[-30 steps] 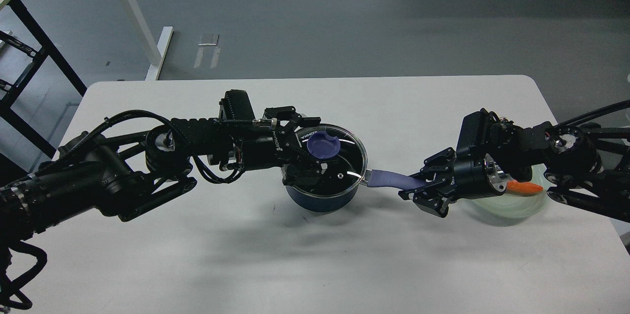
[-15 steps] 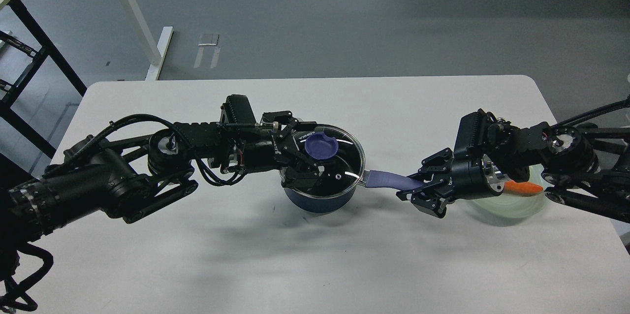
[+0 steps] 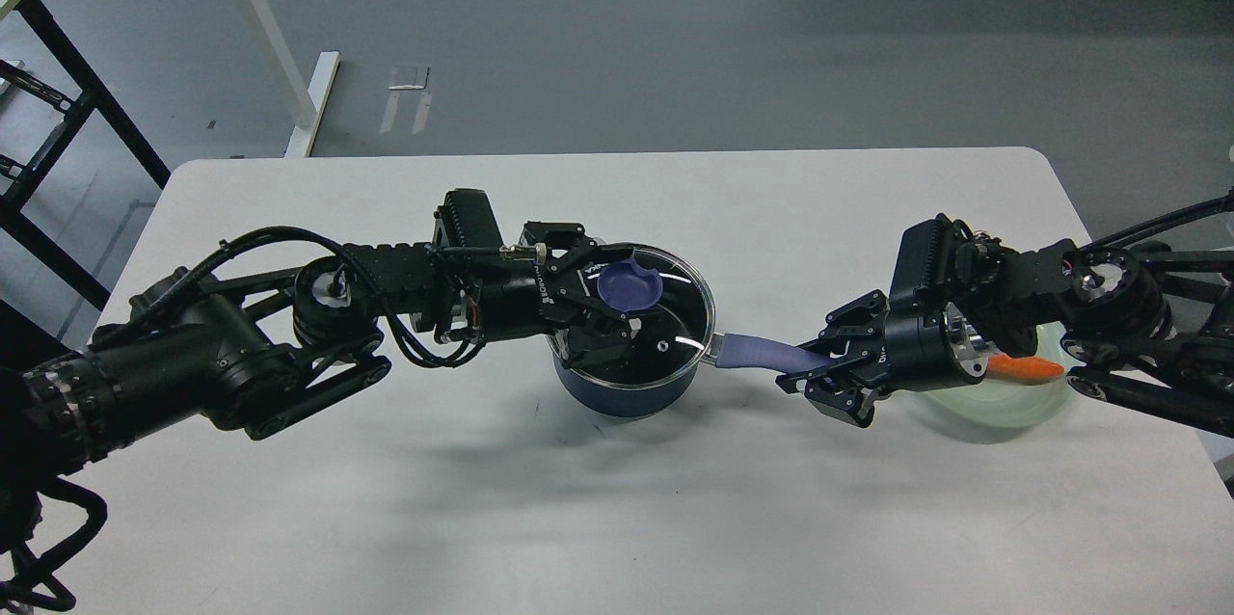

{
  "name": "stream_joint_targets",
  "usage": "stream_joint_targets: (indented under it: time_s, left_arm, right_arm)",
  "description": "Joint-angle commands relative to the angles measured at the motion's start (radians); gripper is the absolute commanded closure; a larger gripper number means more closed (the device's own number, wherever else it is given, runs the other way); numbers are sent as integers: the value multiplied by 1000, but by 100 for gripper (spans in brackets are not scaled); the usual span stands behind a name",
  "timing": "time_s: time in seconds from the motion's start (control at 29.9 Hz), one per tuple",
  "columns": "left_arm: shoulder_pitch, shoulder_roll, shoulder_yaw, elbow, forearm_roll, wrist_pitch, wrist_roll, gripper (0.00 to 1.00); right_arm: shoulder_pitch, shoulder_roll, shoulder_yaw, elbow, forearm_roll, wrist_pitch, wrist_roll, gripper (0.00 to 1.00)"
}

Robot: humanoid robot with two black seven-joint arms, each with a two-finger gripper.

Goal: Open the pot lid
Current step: 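Lower the left gripper onto the purple lid knob and grasp it, then lift the glass lid off the saucepan with the left gripper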

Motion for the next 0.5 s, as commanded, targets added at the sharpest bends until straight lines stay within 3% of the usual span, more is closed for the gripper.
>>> stream_joint_targets:
  time_s: [0.0,0.33,0.47]
  left_arm:
    - [-3,3,6,0,1,0,0,55]
    - [-23,14,1,-17,-9,0,0,56]
    - [-53,74,-2,-57,-12,1,0,56]
  right_arm:
    - [0,0,0,0,0,0,0,68]
    - [0,-1,0,0,2,0,0,69]
    - [0,-3,0,0,8,0,0,68]
